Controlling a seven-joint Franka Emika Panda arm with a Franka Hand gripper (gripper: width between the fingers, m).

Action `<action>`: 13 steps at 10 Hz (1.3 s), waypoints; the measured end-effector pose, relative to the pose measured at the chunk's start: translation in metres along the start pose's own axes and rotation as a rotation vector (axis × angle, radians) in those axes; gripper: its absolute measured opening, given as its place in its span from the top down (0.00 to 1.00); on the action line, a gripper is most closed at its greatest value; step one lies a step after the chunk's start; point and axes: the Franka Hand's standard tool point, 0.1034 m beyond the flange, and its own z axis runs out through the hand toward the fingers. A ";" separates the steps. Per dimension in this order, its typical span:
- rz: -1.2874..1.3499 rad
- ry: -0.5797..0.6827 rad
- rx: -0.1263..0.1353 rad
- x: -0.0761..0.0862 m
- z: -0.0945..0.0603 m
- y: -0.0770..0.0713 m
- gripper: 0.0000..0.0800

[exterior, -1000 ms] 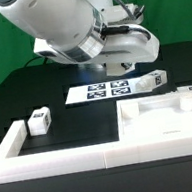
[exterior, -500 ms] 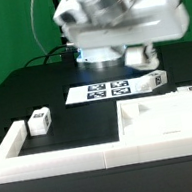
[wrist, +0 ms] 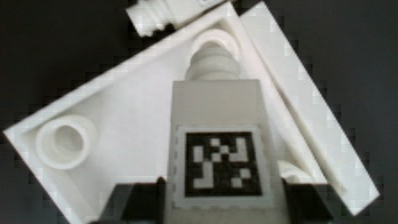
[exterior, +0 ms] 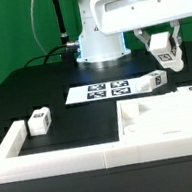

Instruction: Assemble one leg

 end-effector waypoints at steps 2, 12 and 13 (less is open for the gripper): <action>-0.144 0.146 -0.043 0.007 0.001 -0.010 0.64; -0.549 0.466 -0.041 0.039 0.009 -0.041 0.64; -0.548 0.463 -0.040 0.037 0.011 -0.042 0.64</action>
Offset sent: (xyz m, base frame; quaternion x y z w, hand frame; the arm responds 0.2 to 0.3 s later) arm 0.0187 -0.0001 0.0030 -0.0651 0.1884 -0.1360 0.9704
